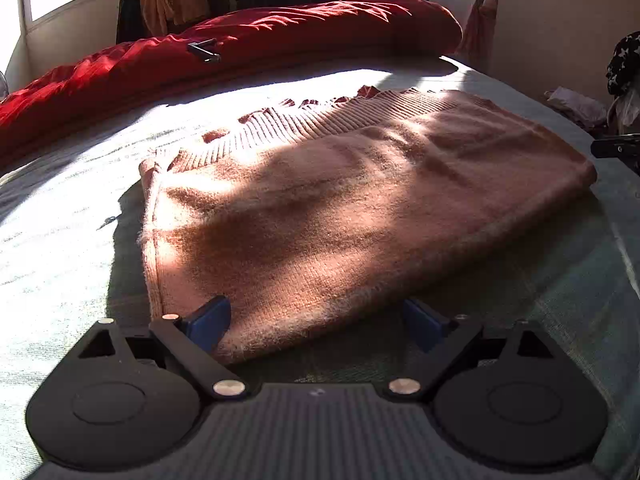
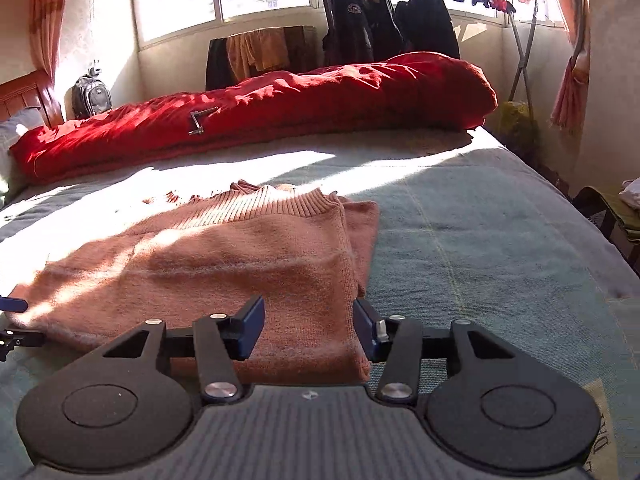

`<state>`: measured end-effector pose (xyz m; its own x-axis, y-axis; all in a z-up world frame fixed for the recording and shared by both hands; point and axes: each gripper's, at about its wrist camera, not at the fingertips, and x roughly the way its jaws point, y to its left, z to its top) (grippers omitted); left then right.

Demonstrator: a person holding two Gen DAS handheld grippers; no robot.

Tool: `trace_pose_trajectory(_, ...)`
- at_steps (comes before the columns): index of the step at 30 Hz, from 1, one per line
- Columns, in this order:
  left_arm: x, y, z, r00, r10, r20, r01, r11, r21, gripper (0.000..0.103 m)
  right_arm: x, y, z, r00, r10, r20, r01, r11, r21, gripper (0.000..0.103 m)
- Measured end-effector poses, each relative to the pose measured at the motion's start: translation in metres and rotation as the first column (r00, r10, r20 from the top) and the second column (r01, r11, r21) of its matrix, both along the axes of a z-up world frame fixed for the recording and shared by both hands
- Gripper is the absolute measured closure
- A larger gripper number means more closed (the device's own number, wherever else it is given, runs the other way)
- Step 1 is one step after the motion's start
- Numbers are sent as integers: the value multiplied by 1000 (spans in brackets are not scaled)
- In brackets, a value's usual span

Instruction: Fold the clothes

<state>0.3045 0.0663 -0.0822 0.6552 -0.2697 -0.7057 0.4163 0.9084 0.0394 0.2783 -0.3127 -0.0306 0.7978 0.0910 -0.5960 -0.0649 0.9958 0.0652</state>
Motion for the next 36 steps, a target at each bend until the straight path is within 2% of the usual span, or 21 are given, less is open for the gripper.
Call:
trace_pose_trajectory(4,-17,6,13,992,-69,102,65,997,43,10,-13,13,-3,999,-9,-42,7,998,-57,30)
trace_pose_trajectory(7,-15,13,14,995,-44,91,43,999,17,10,-21,18,-7,996,-42,-74,38,997,-61,26)
trace_pose_trajectory(11,-19,21,12,995,-45,85,49,998,-48,10,-27,27,-13,991,-91,-96,89,996,-20,25)
trace_pose_trajectory(12,-21,20,12,994,-53,98,56,998,-32,10,-28,30,-13,990,-95,-100,95,995,-12,25)
trace_pose_trajectory(16,-24,12,11,972,-141,189,119,985,123,10,-31,50,-13,989,-103,-108,100,994,-39,25)
trace_pose_trajectory(19,-22,2,7,942,-250,223,187,945,267,10,-36,61,-9,989,-109,-104,104,993,-52,25)
trace_pose_trajectory(22,-20,-8,0,909,-349,228,252,896,366,10,-42,71,-5,988,-115,-100,109,992,-65,25)
trace_pose_trajectory(24,-18,-15,-5,893,-394,219,290,874,390,10,-48,72,-3,987,-125,-105,119,991,-60,25)
trace_pose_trajectory(28,-13,-25,-9,876,-430,220,320,858,401,10,-65,58,-2,976,-178,-129,172,983,-58,24)
trace_pose_trajectory(30,-14,-27,-8,866,-440,238,316,850,422,10,-74,47,-1,967,-215,-139,200,973,-114,24)
trace_pose_trajectory(32,-18,-26,-5,852,-451,267,291,830,476,10,-81,34,5,959,-247,-140,217,956,-199,23)
trace_pose_trajectory(36,-30,-20,2,807,-479,345,197,770,607,10,-85,12,21,955,-275,-112,213,896,-390,19)
